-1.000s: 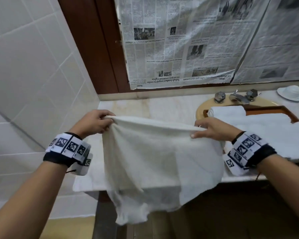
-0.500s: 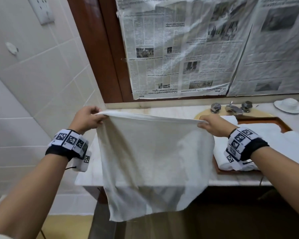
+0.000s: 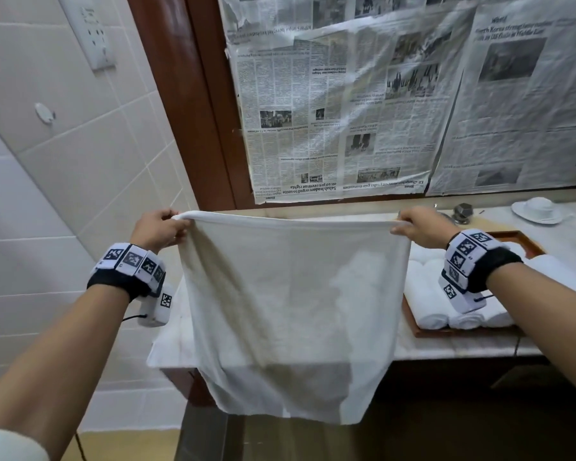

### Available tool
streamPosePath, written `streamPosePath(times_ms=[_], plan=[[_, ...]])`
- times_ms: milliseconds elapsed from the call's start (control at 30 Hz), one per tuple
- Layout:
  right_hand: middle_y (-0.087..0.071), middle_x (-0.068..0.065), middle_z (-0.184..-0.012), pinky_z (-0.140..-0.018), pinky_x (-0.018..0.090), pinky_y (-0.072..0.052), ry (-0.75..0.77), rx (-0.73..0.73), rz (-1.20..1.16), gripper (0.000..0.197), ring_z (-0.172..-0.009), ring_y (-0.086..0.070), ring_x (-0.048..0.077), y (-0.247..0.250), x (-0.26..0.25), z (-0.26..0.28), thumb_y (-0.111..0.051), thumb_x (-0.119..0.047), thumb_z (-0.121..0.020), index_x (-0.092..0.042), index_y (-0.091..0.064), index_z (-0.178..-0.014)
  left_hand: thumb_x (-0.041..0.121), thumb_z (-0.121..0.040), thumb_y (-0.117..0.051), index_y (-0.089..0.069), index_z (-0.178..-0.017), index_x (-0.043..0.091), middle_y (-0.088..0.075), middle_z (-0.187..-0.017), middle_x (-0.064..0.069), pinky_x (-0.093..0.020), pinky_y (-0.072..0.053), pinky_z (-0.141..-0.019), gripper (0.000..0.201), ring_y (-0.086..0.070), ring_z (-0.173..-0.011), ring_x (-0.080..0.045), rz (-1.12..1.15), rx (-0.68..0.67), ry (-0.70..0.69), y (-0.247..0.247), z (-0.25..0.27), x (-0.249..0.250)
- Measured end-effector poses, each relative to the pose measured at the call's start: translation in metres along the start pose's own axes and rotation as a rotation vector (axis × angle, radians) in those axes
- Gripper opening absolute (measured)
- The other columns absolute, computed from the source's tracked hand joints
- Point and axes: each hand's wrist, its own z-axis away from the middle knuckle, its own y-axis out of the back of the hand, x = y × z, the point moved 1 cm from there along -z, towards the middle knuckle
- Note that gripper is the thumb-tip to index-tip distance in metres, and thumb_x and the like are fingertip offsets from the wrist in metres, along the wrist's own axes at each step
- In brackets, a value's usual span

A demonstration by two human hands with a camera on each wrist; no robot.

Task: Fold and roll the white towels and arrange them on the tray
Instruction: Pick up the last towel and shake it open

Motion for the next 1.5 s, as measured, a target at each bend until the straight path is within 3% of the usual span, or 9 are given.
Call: streamPosePath(times_ms=[167,333,533,633,767,900,1167,1300,1500], plan=[[-0.044,0.004,-0.061,-0.056,0.032,-0.031,0.042,0.147,-0.13,0.041,-0.061,-0.043,0.022,0.01,-0.014,-0.001,-0.067,-0.024,-0.092,-0.01,-0.042,-0.063,0.0,-0.09,-0.066,-0.059,-0.08,0.014,-0.059,-0.077,-0.01,-0.017,-0.055,-0.05,0.019,-0.06,-0.05,-0.005,-0.011,0.027,-0.025,0.015,0.0,0.005],[-0.058,0.011,-0.069,-0.053,0.033,-0.055,0.02,0.209,-0.34,0.023,-0.056,-0.063,0.026,0.015,-0.017,-0.007,-0.063,-0.019,-0.095,-0.004,-0.056,-0.08,0.002,-0.092,-0.066,-0.056,-0.082,0.015,-0.061,-0.081,-0.008,-0.018,-0.056,-0.05,0.019,-0.063,-0.051,-0.002,-0.023,0.008,-0.055,0.026,0.002,0.007],[-0.063,0.015,-0.073,-0.07,0.058,-0.058,-0.024,0.2,-0.445,0.015,-0.064,-0.069,0.037,0.021,-0.016,-0.005,-0.069,-0.014,-0.092,-0.008,-0.061,-0.081,0.009,-0.093,-0.067,-0.056,-0.083,0.018,-0.067,-0.085,-0.008,-0.019,-0.055,-0.051,0.018,-0.068,-0.062,-0.007,-0.019,0.021,-0.095,0.03,0.007,0.006],[-0.065,0.013,-0.077,-0.062,0.044,-0.06,-0.018,0.148,-0.42,0.008,-0.064,-0.067,0.031,0.028,-0.018,-0.001,-0.066,-0.009,-0.092,-0.003,-0.062,-0.089,0.01,-0.093,-0.068,-0.057,-0.084,0.018,-0.066,-0.081,-0.006,-0.018,-0.055,-0.052,0.016,-0.067,-0.058,-0.002,-0.003,0.019,-0.102,0.032,0.005,0.006],[-0.062,0.012,-0.076,-0.034,0.016,-0.038,-0.026,0.177,-0.421,0.004,-0.057,-0.063,0.023,0.035,-0.019,0.005,-0.062,-0.006,-0.095,-0.002,-0.061,-0.095,0.013,-0.092,-0.07,-0.059,-0.084,0.019,-0.063,-0.079,-0.005,-0.019,-0.055,-0.053,0.015,-0.067,-0.056,-0.001,-0.017,-0.007,-0.097,0.031,0.003,0.006],[-0.065,0.019,-0.076,-0.037,0.015,-0.043,-0.03,0.186,-0.375,0.009,-0.041,-0.059,0.006,0.031,-0.011,0.0,-0.062,-0.006,-0.095,0.003,-0.065,-0.093,0.014,-0.092,-0.071,-0.061,-0.085,0.02,-0.063,-0.08,-0.006,-0.018,-0.055,-0.05,0.013,-0.066,-0.055,-0.001,-0.019,-0.024,-0.098,0.028,0.0,0.004],[-0.067,0.017,-0.075,-0.039,0.015,-0.044,-0.062,0.257,-0.365,0.01,-0.043,-0.063,0.009,0.024,-0.01,-0.008,-0.068,-0.011,-0.092,-0.002,-0.065,-0.088,0.017,-0.093,-0.069,-0.07,-0.097,0.013,-0.067,-0.081,-0.006,-0.015,-0.053,-0.051,0.006,-0.065,-0.054,0.0,-0.016,-0.012,-0.094,0.021,-0.014,-0.014],[-0.07,0.012,-0.072,-0.066,0.033,-0.057,-0.123,0.21,-0.201,0.019,-0.06,-0.07,0.024,0.013,-0.008,-0.016,-0.068,-0.023,-0.093,-0.007,-0.065,-0.082,0.019,-0.094,-0.068,-0.068,-0.095,0.016,-0.068,-0.081,-0.005,-0.018,-0.055,-0.05,0.003,-0.066,-0.056,-0.003,-0.087,-0.029,-0.054,0.014,-0.024,-0.025],[-0.07,0.01,-0.064,-0.046,0.025,-0.046,-0.241,0.177,-0.201,0.02,-0.041,-0.062,0.011,-0.003,-0.014,-0.031,-0.062,-0.027,-0.096,-0.01,-0.058,-0.086,0.021,-0.094,-0.068,-0.066,-0.088,0.018,-0.064,-0.08,-0.006,-0.026,-0.056,-0.054,0.007,-0.066,-0.064,-0.013,-0.131,-0.043,-0.061,0.003,-0.046,-0.037]])
